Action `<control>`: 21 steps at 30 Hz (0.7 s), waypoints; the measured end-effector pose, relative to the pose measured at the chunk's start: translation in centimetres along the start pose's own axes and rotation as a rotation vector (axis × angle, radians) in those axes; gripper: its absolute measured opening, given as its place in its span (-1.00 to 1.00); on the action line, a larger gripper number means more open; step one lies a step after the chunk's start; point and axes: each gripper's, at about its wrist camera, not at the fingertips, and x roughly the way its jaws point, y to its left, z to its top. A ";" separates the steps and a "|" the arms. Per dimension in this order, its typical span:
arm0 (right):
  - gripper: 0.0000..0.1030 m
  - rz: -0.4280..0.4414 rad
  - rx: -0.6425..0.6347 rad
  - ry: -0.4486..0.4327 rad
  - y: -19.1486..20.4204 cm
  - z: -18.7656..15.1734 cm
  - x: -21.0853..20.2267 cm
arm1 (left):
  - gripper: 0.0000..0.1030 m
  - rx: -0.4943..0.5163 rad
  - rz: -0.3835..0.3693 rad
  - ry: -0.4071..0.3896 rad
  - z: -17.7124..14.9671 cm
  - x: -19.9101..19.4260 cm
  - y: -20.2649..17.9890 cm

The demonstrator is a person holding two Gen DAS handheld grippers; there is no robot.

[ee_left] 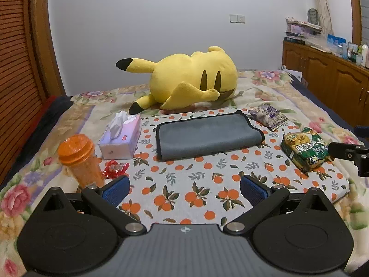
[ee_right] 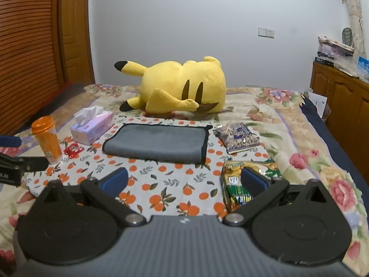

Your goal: Fold towel

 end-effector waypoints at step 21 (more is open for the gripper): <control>1.00 -0.007 0.029 0.030 0.4 -3.3 -2.6 | 1.00 -0.003 0.007 0.028 -3.7 -2.5 -0.3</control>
